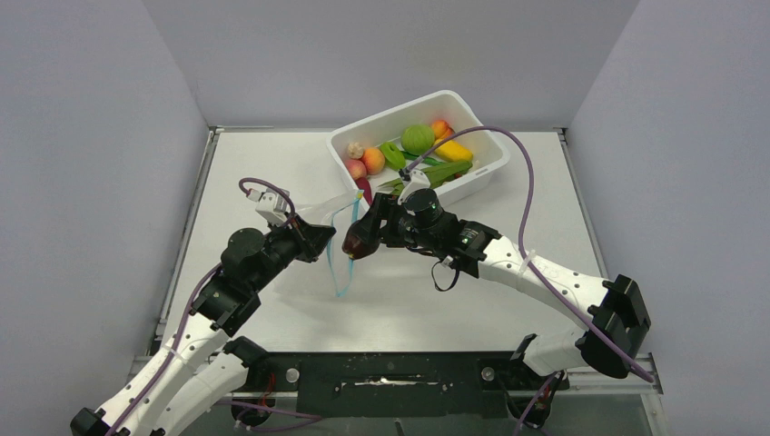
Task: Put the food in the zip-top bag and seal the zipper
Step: Place the fake fruit in the zipper food storage bag.
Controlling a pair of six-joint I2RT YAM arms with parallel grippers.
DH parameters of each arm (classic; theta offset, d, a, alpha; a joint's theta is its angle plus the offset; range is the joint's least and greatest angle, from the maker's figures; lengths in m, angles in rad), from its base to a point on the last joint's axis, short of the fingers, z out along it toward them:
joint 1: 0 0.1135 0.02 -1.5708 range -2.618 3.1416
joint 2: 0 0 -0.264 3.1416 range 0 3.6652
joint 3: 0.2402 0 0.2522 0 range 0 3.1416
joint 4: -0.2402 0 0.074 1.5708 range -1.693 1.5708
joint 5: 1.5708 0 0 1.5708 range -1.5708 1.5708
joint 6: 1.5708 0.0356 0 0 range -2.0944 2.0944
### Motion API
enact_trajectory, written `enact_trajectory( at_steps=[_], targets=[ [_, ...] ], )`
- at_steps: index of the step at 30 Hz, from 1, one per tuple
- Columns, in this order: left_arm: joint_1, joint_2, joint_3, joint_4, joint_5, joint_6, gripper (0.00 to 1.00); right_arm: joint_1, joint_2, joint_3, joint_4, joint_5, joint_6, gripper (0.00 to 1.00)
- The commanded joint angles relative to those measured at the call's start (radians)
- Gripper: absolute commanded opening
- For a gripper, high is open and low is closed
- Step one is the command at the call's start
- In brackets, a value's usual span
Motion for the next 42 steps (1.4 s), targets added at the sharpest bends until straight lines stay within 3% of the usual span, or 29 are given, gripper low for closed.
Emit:
enact_trajectory(
  at_steps=[1,10,21,29,32,36,39,42],
  targets=[
    [0.006,0.001,0.005,0.083,0.001,0.012,0.00,0.012,-0.024,0.052,0.012,0.023,0.006,0.45],
    [0.006,-0.001,-0.010,0.091,0.016,-0.003,0.00,0.018,-0.054,0.044,-0.020,0.078,0.010,0.43],
    [0.007,0.036,-0.028,0.087,0.039,-0.012,0.00,0.023,-0.168,-0.059,0.207,0.008,0.075,0.41],
    [0.006,0.026,-0.030,0.104,0.078,-0.045,0.00,0.018,-0.107,-0.106,0.336,-0.080,0.093,0.41],
    [0.006,0.029,-0.008,0.052,0.066,-0.041,0.00,0.008,-0.092,-0.161,0.394,-0.097,0.025,0.42],
    [0.006,0.089,0.060,-0.022,0.088,-0.019,0.00,-0.074,-0.073,-0.246,0.381,-0.167,0.076,0.41],
    [0.006,0.099,0.054,0.029,0.142,-0.042,0.00,-0.091,-0.070,-0.276,0.413,-0.203,0.098,0.41],
    [0.006,0.089,0.039,0.093,0.160,-0.080,0.00,-0.063,-0.066,-0.227,0.335,-0.153,0.069,0.41]
  ],
)
